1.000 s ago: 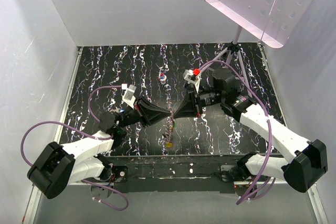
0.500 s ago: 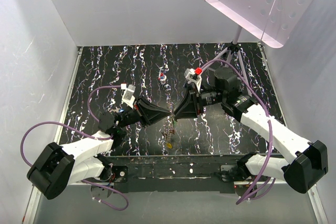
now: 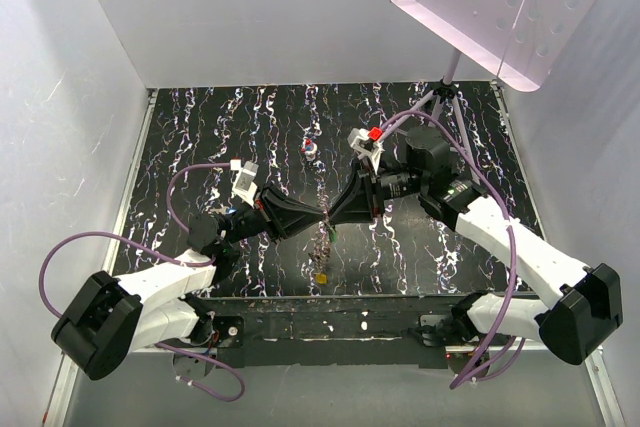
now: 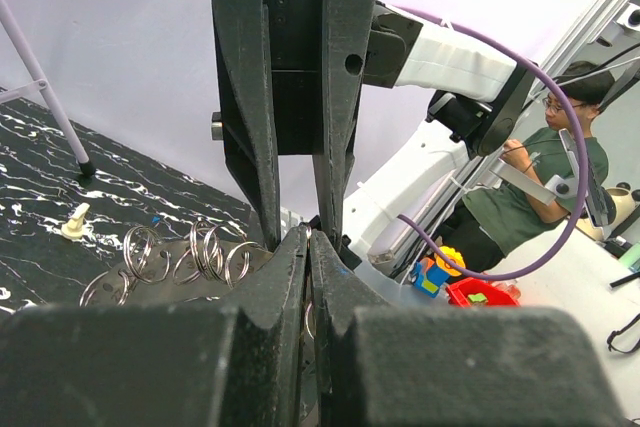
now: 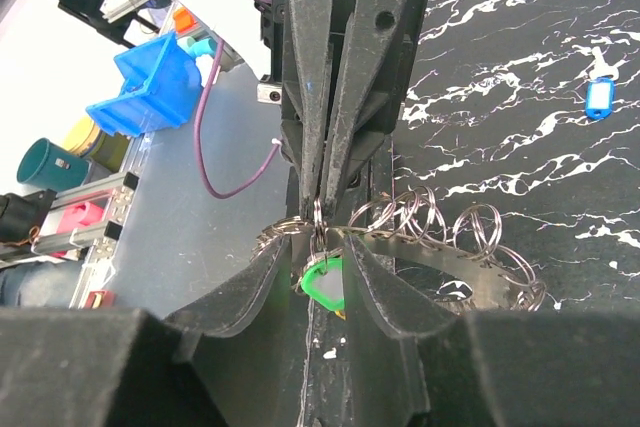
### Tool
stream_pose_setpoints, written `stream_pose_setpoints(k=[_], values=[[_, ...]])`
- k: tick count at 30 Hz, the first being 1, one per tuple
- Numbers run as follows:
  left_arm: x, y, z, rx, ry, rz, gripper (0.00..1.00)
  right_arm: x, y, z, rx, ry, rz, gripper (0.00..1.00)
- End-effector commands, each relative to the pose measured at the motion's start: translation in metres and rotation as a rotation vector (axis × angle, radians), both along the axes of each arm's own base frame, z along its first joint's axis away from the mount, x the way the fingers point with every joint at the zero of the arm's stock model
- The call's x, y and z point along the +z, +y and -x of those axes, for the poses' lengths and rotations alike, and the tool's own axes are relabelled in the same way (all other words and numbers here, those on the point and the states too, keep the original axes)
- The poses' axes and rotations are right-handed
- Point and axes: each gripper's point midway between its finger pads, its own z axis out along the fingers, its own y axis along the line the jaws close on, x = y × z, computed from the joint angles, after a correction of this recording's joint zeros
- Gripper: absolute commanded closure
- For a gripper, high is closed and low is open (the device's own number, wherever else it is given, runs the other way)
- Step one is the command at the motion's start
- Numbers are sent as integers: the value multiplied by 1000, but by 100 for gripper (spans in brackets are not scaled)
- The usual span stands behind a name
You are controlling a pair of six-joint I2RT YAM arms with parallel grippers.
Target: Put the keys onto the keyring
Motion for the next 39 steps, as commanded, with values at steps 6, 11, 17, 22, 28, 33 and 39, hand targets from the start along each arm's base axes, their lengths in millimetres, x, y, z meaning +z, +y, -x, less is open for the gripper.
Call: stream_pose_setpoints(k=[6, 11, 17, 22, 28, 33, 39], values=[[55, 17, 19, 11, -213, 180, 100, 24, 8, 0, 17, -75, -55, 92], [52, 17, 16, 15, -177, 175, 100, 21, 6, 1, 18, -90, -40, 99], [37, 25, 14, -28, -71, 48, 33, 1, -13, 17, 103, -165, 52, 99], [5, 24, 12, -113, 86, -253, 2, -13, -34, 36, 206, -242, 121, 99], [10, 19, 17, -224, 105, -336, 2, -28, -39, 39, 253, -179, 204, 99], [11, 0, 14, -287, 133, -376, 17, -27, -34, 31, 250, -156, 220, 99], [-6, -21, 14, -302, 136, -470, 35, -23, -28, 24, 237, -116, 213, 99]])
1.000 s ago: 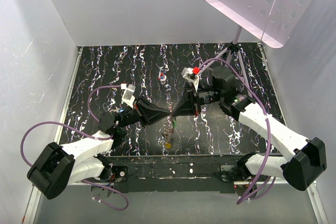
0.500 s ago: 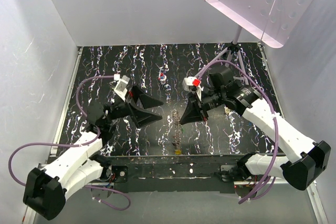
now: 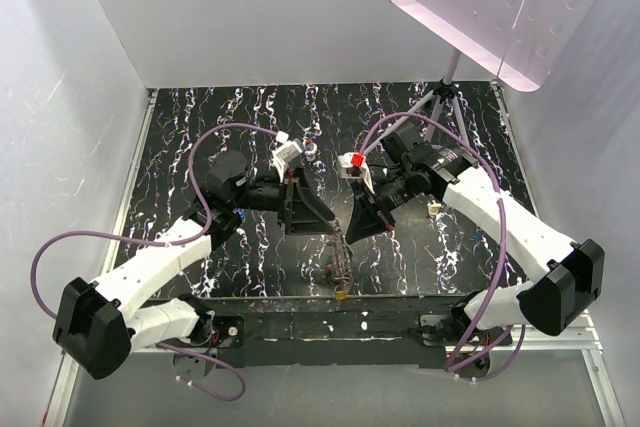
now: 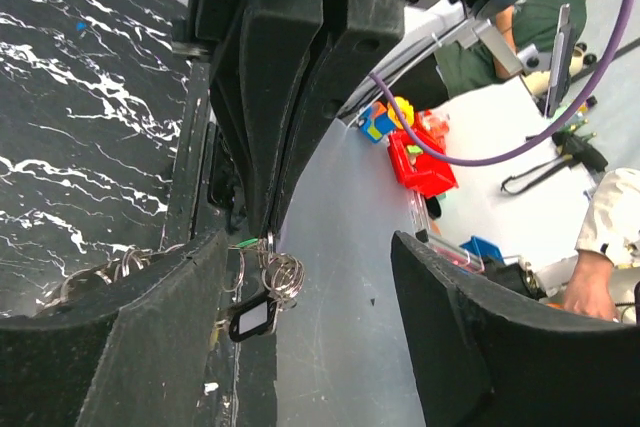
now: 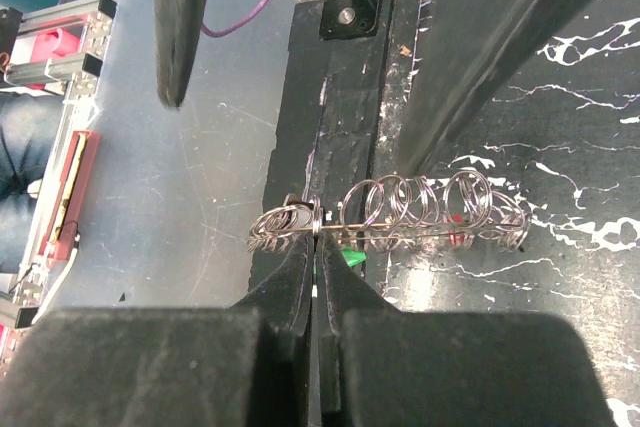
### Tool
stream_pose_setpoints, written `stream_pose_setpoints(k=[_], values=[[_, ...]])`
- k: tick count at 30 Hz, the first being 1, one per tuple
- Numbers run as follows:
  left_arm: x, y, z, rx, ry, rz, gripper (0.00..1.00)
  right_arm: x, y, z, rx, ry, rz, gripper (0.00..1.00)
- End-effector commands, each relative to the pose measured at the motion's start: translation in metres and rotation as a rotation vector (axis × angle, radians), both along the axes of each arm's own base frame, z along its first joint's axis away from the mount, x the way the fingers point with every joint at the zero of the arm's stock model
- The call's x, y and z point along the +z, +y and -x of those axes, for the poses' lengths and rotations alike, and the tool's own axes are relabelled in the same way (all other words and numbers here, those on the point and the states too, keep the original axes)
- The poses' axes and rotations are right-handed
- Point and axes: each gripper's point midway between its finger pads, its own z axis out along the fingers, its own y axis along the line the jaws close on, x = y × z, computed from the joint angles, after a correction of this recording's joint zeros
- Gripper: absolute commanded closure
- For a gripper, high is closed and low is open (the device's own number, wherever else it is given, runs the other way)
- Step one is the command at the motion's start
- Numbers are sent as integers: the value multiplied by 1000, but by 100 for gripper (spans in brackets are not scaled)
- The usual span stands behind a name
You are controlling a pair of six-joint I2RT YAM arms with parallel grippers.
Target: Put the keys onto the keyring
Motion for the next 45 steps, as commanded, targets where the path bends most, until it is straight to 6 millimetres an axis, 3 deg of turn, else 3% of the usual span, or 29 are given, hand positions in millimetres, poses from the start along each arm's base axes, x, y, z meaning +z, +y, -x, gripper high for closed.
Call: stream_pose_setpoints(k=[1, 15, 40, 45], values=[[-4, -7, 4, -20, -44, -55, 39, 27, 5, -2, 12, -3, -73, 99], [-16, -19, 3, -50, -18, -119, 59, 28, 8, -5, 0, 20, -76, 99], [-29, -25, 11, -121, 17, -210, 72, 27, 10, -8, -21, 49, -69, 99], [-29, -26, 12, -136, 20, -208, 80, 27, 10, -8, -21, 51, -70, 99]])
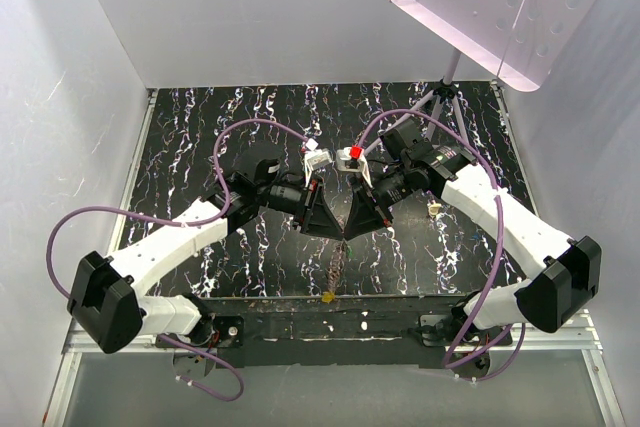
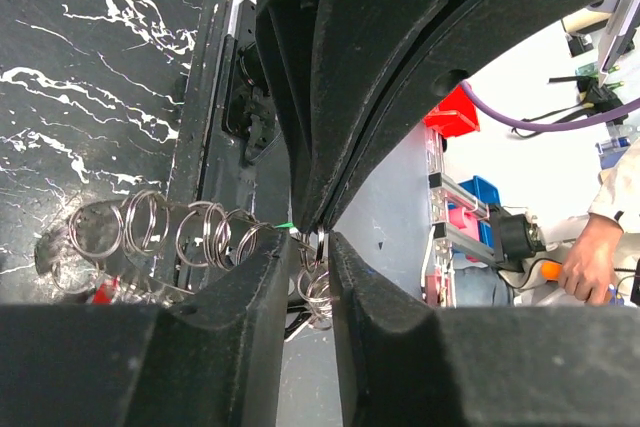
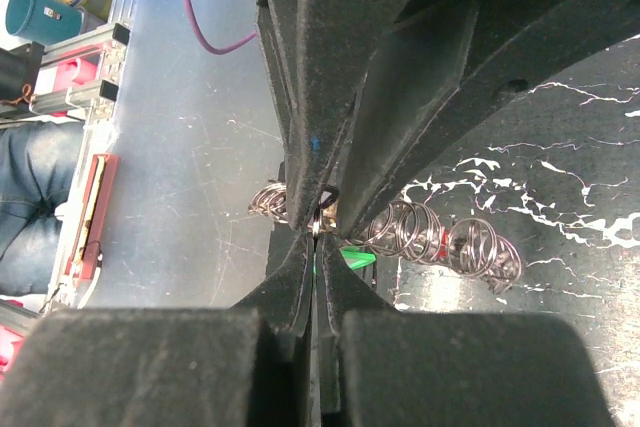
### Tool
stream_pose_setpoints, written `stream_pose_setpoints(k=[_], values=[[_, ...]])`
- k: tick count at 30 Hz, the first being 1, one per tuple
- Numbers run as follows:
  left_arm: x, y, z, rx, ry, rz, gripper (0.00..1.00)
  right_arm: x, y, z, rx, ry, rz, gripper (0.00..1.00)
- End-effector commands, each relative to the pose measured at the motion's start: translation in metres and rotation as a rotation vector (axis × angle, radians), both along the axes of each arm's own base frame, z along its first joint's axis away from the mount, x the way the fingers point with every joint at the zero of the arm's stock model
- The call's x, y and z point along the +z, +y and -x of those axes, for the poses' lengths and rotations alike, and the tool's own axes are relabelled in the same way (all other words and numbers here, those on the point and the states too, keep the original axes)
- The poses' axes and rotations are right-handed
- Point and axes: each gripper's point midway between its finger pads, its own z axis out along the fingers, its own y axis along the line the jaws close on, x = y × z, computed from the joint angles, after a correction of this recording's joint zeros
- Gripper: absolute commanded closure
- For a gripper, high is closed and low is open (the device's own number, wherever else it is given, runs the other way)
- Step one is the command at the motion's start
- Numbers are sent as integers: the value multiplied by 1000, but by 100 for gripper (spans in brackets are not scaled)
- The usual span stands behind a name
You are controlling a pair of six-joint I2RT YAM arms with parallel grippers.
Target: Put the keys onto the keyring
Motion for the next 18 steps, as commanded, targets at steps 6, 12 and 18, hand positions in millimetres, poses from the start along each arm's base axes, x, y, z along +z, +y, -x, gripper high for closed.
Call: stream_pose_setpoints(k=[6, 12, 18], values=[[16, -2, 4, -46, -35, 34, 100, 19, 5, 0, 20, -8, -72, 99], [21, 2, 3, -3, -103, 60, 100, 26, 3, 3, 17, 6, -88, 82], [60, 18, 11, 134, -347, 354, 100, 48, -8, 14, 38, 51, -192, 45]])
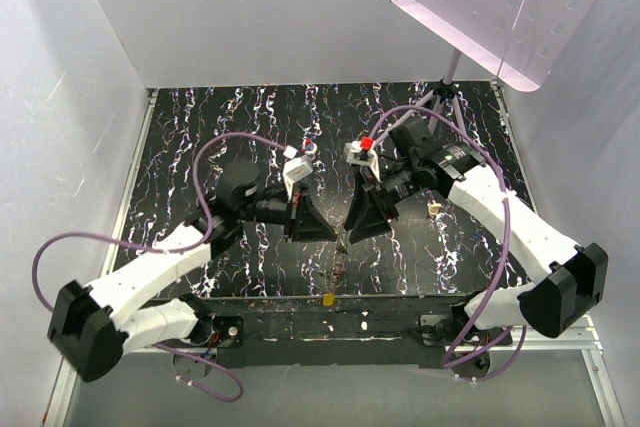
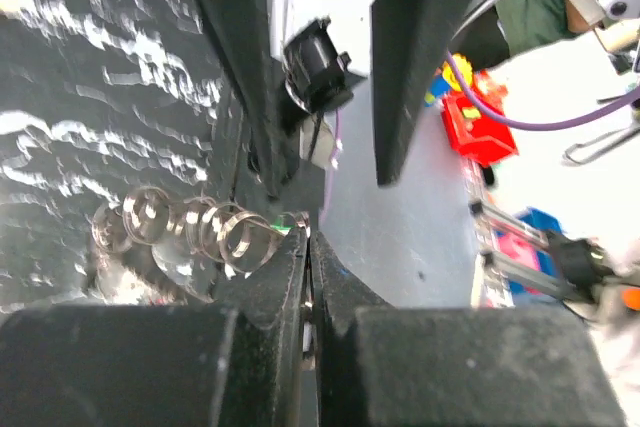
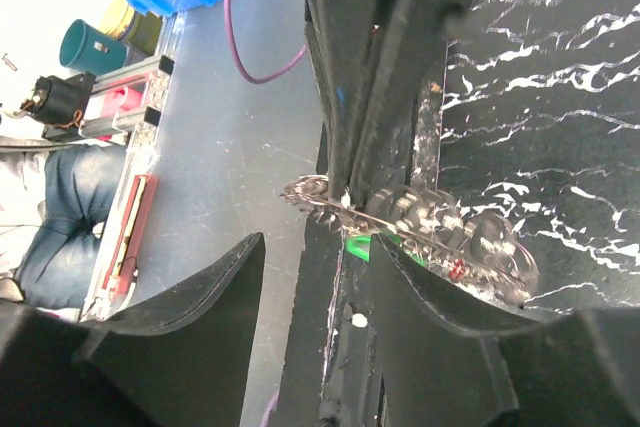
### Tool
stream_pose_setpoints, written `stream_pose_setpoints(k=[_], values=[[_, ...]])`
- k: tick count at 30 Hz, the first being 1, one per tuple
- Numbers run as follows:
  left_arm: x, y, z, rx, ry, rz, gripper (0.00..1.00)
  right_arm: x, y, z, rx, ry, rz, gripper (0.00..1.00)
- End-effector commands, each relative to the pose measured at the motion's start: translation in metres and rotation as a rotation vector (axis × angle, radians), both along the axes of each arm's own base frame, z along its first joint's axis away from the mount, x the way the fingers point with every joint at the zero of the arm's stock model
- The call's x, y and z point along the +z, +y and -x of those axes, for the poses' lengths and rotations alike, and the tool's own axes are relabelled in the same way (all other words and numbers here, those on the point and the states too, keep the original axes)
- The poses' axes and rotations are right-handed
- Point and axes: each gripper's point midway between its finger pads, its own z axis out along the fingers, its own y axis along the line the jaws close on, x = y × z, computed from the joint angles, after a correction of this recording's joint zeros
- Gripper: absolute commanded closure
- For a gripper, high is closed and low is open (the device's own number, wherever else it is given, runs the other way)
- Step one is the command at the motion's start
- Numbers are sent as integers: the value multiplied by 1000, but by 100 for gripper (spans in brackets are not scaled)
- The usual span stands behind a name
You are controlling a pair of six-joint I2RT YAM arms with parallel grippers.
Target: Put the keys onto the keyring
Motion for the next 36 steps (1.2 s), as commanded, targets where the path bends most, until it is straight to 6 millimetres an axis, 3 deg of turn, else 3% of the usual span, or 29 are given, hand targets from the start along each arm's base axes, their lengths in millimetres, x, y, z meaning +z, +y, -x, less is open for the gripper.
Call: stream_pose_setpoints(k=[1, 5, 11, 13, 18, 25, 33, 36], values=[[64, 16, 10, 110, -270, 341, 100, 37, -8, 9, 36, -28, -165, 44], [94, 40, 7, 290, -349, 618, 100, 51, -10, 11, 57, -39, -219, 44], [120, 64, -13, 447, -159, 893, 100, 74, 4, -8, 10, -23, -250, 44], [125, 71, -19, 483, -97, 956, 100, 82, 11, -18, -49, 52, -230, 45], [134, 72, -22, 492, -66, 984, 100, 94, 25, -42, -155, 73, -242, 45], [134, 73, -21, 496, -55, 970, 100, 85, 28, -62, -235, 77, -217, 46], [133, 69, -20, 472, -45, 964, 100, 88, 33, -71, -266, 115, -223, 48], [133, 68, -21, 469, -45, 965, 100, 84, 35, -69, -264, 130, -216, 54]])
